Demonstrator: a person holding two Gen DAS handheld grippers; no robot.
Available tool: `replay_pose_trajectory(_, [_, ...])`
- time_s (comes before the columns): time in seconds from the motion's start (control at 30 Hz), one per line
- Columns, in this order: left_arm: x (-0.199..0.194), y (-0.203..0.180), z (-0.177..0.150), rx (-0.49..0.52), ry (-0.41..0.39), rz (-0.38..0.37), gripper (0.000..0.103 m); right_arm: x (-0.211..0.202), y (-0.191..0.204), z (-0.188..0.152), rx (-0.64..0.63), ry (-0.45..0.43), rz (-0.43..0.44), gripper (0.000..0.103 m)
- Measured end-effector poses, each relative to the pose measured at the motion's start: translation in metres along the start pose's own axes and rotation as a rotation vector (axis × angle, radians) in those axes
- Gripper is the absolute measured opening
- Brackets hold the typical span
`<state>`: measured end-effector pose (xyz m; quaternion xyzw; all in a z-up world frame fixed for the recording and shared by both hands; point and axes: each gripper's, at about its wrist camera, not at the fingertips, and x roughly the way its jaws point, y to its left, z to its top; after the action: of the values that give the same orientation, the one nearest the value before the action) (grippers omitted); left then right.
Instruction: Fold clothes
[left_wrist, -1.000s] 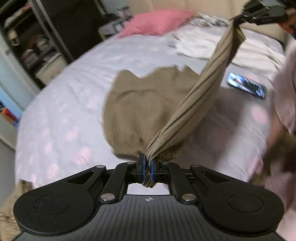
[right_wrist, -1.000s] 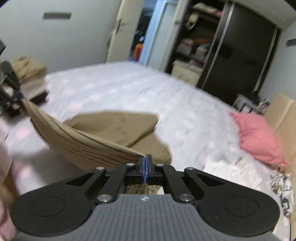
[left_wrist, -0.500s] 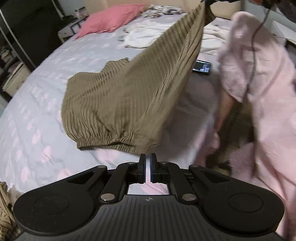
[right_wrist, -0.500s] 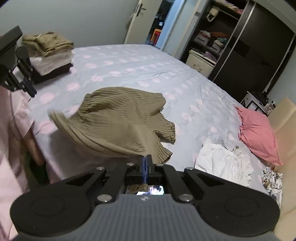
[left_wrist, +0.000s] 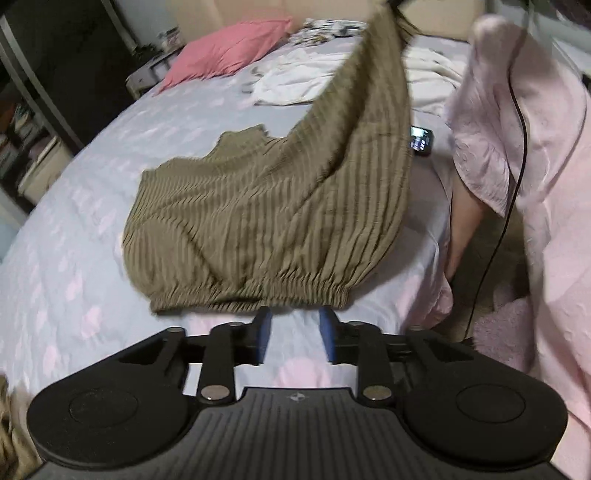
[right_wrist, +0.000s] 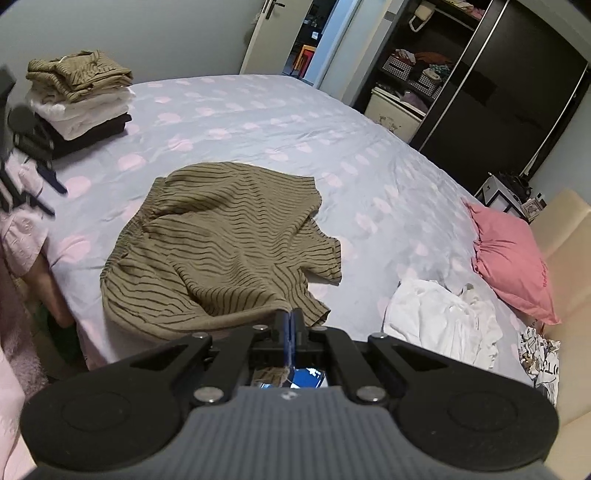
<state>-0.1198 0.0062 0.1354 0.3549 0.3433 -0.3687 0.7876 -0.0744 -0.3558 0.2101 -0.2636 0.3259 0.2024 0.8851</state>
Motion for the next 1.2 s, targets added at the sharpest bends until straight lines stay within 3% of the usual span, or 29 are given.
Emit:
replay_pose_trajectory(0.07, [0.018, -0.014, 0.003, 0.060, -0.010, 0.015, 0.037, 0.004, -0.002, 0.002, 0.002, 0.002, -0.004, 0.001])
replay_pose_trajectory(0.3, [0.088, -0.064, 0.009, 0.226, 0.003, 0.033, 0.041, 0.021, -0.012, 0.009, 0.028, -0.003, -0.016, 0.001])
replay_pose_trajectory(0.5, [0.137, -0.076, 0.003, 0.230, 0.088, 0.145, 0.040, 0.027, -0.020, 0.014, 0.036, -0.014, -0.023, 0.001])
replay_pose_trajectory(0.6, [0.146, -0.074, 0.000, 0.233, 0.097, 0.176, 0.033, 0.031, -0.023, 0.013, 0.035, -0.020, -0.021, 0.001])
replay_pose_trajectory(0.77, [0.138, -0.064, 0.000, 0.176, 0.083, 0.153, 0.011, 0.036, -0.025, 0.009, 0.042, -0.018, -0.027, 0.001])
replay_pose_trajectory(0.97, [0.102, -0.044, 0.004, 0.059, 0.060, 0.095, 0.007, 0.036, -0.027, 0.003, 0.051, -0.010, -0.045, 0.001])
replay_pose_trajectory(1.2, [0.049, -0.027, 0.007, -0.001, 0.068, 0.051, 0.007, 0.027, -0.028, 0.001, 0.051, 0.004, -0.054, 0.001])
